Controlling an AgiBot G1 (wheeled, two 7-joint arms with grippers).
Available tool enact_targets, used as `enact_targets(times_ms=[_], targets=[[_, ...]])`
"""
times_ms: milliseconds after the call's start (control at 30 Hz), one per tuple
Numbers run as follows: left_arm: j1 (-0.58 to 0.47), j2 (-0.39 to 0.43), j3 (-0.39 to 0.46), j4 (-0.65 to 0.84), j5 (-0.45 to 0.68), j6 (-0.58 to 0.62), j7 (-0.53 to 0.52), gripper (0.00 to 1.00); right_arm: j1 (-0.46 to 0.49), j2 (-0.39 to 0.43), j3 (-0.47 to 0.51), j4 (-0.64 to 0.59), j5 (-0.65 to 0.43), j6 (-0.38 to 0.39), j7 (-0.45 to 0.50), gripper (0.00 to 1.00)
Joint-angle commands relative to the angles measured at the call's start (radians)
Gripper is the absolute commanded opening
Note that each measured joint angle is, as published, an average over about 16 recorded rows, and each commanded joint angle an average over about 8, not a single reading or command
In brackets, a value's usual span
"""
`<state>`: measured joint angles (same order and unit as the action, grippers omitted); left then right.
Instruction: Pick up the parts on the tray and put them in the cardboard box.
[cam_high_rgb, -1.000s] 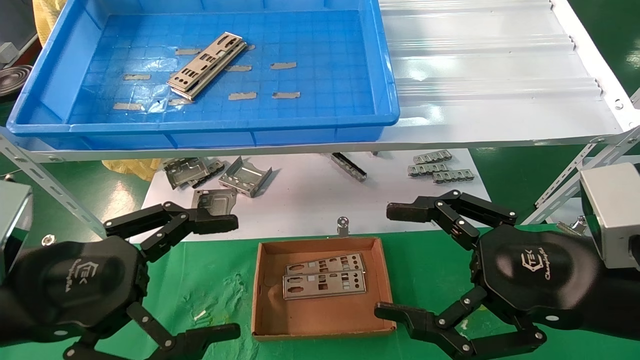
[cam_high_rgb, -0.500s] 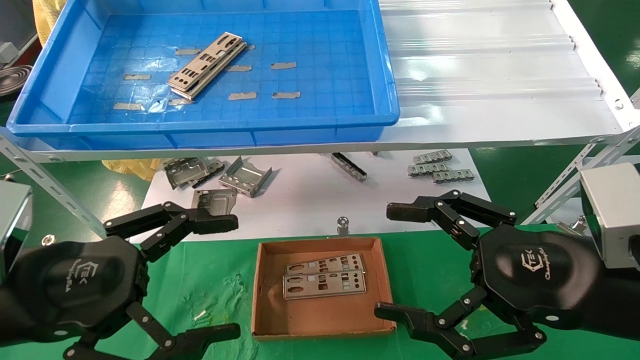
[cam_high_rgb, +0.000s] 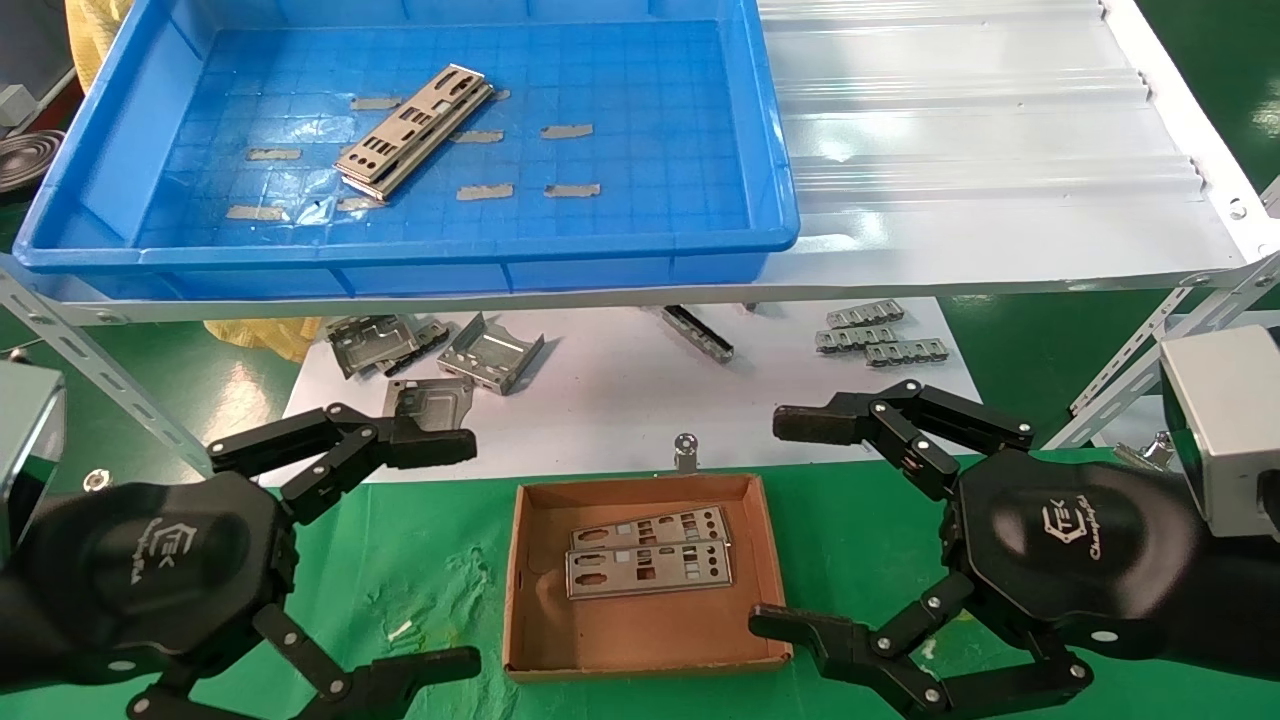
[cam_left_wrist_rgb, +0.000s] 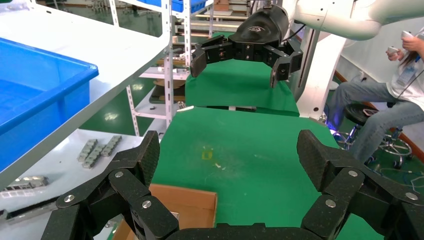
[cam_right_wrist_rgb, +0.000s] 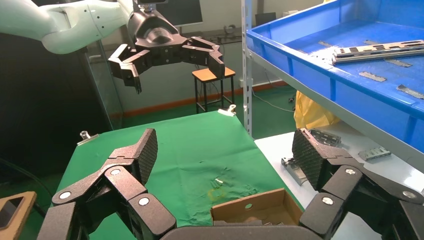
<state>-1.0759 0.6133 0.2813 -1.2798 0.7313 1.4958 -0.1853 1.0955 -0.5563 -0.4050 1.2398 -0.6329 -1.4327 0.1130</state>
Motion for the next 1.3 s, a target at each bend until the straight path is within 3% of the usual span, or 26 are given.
enact_targets(times_ms=[33, 1300], targets=[[0.0, 0.0, 0.0, 0.0, 0.0, 0.0, 0.0, 1.0, 0.0, 0.0, 0.0, 0.0, 0.0, 0.0, 0.0, 1.0], [0.0, 0.0, 0.0, 0.0, 0.0, 0.0, 0.0, 1.0, 0.0, 0.0, 0.0, 0.0, 0.0, 0.0, 0.0, 1.0]])
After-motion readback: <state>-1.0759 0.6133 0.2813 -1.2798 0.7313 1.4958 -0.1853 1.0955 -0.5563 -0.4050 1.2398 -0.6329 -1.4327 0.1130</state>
